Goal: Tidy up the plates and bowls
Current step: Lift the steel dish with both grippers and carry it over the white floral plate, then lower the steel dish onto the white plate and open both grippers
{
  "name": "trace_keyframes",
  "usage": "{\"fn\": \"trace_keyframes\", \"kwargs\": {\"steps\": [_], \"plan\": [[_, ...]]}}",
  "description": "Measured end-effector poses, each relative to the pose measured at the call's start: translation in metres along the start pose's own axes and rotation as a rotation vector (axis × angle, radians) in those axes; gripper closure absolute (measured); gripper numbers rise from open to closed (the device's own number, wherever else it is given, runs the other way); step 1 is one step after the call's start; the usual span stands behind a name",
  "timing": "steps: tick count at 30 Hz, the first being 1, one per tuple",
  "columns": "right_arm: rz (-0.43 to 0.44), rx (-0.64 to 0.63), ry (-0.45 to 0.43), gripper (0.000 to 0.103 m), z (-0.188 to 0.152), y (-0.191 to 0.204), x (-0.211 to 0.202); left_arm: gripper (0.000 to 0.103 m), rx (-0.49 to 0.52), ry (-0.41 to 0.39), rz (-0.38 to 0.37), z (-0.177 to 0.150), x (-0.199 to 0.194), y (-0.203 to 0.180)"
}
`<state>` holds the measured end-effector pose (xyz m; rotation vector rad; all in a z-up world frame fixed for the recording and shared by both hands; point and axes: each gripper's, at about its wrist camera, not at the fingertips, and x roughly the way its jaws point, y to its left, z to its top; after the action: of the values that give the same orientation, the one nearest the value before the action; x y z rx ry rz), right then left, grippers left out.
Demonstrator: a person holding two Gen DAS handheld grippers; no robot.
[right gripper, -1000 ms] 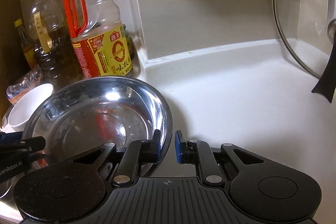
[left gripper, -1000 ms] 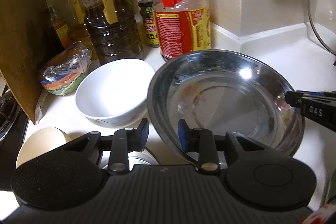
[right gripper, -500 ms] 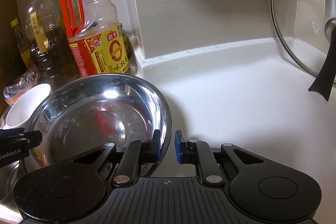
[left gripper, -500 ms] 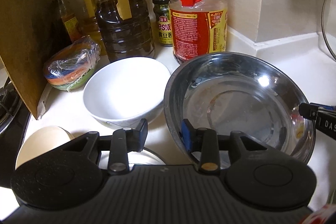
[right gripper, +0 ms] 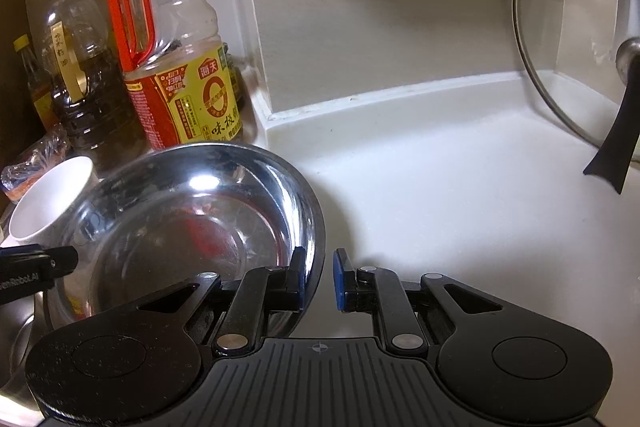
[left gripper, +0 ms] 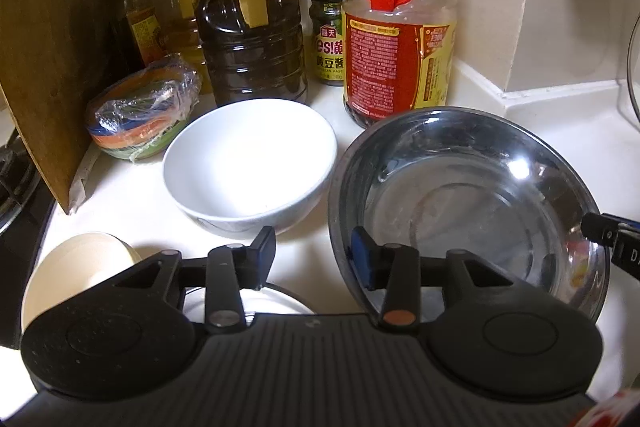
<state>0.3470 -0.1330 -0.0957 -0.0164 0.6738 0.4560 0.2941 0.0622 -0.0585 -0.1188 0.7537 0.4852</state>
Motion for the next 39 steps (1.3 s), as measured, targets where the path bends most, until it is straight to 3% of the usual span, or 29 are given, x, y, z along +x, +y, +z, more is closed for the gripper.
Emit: {"fn": "trace_keyframes", "kwargs": {"steps": [5,10,22,35,37,39], "plan": [[0.009,-0.005,0.020,0.089,0.002,-0.001,0.001,0.064,0.025,-0.015,0.021,-0.001,-0.004,-0.004],[0.036,-0.011,0.061,0.089,0.002,0.000,-0.001,0.064,0.039,-0.019,-0.012,-0.007,-0.013,-0.010],[0.070,0.123,0.024,0.088,0.002,-0.018,-0.027,0.064,0.091,-0.092,-0.055,-0.009,-0.042,-0.014],[0.106,0.213,-0.006,0.088,-0.013,-0.019,-0.098,0.064,0.141,-0.067,-0.239,-0.021,-0.096,0.007],[0.105,0.223,-0.005,0.081,-0.020,-0.015,-0.109,0.064,0.148,-0.040,-0.271,-0.026,-0.103,0.013],[0.103,0.232,-0.005,0.058,-0.028,-0.011,-0.123,0.064,0.161,-0.018,-0.295,-0.032,-0.110,0.019]]}}
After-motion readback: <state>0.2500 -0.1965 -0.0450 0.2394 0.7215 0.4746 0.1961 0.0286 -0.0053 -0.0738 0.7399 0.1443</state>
